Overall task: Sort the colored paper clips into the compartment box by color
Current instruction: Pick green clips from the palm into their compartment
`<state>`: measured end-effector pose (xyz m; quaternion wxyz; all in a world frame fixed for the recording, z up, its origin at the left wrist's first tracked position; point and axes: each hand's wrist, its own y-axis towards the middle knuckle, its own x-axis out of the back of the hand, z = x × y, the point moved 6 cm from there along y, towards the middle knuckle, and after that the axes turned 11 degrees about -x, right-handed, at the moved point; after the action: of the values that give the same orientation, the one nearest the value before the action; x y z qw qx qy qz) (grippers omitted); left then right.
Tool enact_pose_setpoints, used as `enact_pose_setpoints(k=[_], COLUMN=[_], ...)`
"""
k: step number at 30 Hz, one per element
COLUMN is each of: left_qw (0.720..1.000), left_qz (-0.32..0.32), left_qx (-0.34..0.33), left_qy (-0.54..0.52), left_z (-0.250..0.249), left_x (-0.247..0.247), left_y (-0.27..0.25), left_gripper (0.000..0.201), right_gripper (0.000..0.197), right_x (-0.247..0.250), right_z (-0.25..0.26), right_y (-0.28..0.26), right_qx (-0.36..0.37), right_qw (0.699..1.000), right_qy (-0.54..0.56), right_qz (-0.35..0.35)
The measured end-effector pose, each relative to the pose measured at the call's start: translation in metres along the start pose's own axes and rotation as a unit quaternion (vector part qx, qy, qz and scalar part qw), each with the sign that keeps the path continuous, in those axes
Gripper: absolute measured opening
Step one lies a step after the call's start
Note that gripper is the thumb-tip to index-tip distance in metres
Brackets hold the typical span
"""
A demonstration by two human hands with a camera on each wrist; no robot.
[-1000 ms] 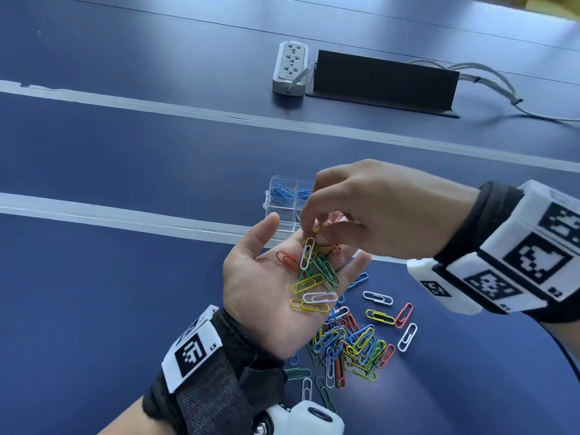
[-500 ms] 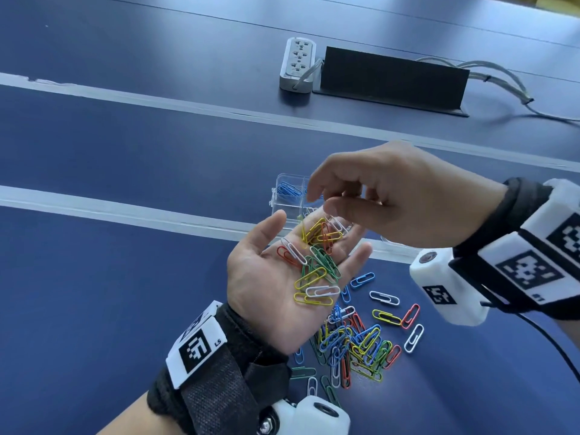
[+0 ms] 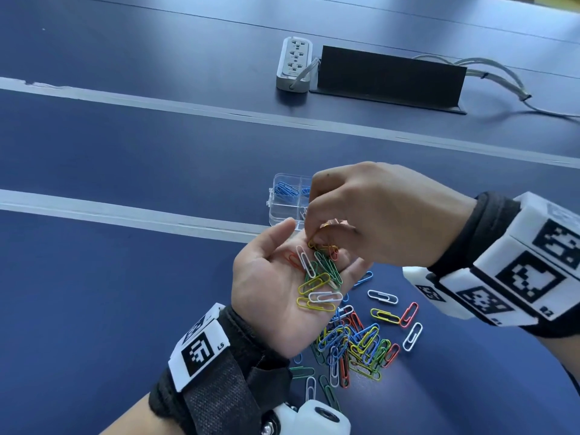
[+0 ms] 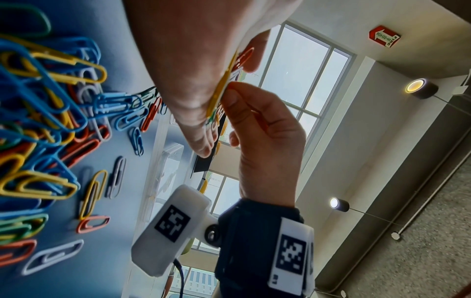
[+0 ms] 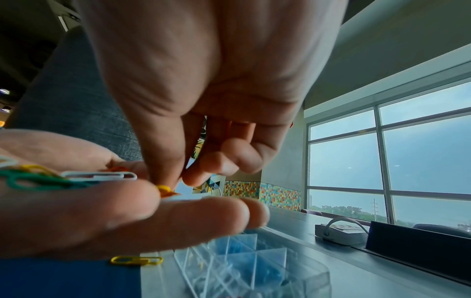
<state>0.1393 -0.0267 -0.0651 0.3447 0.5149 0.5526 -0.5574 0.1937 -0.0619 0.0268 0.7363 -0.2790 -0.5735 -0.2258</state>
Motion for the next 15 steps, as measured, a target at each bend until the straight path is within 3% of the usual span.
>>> enact_pose_setpoints(k=[4,8,10,15], left_qw=[1.0,1.0,1.0,1.0], left_qz=[0.0,0.012,0.019,0.015], left_qx=[-0.001,-0.015,-0.016,-0.015], left_qy=[0.009,0.001,-0.002,0.012], left_z=[-0.001,-0.004,-0.004,-0.005], left_x=[0.001,0.001,0.0,0.0], left_y=[0.001,0.001,0.001,0.001], left_gripper=[0.042,0.051,0.053,0.06], right_gripper=[0.02,0.006,0.011,0.025], right_x=[0.0,0.013,0.013,-0.005], right_z=[-0.002,-0.016,-0.024,-0.026], right_y=[0.0,-0.003,-0.006,-0.011], right_qx=[0.02,-0.01,-0.034,-0.022], right_qw=[1.0,0.977,0.961,0.99], right_qy=[0.017,0.196,0.257,0.133], right_qz=[-0.013,-0.085,-0.094,-0.044])
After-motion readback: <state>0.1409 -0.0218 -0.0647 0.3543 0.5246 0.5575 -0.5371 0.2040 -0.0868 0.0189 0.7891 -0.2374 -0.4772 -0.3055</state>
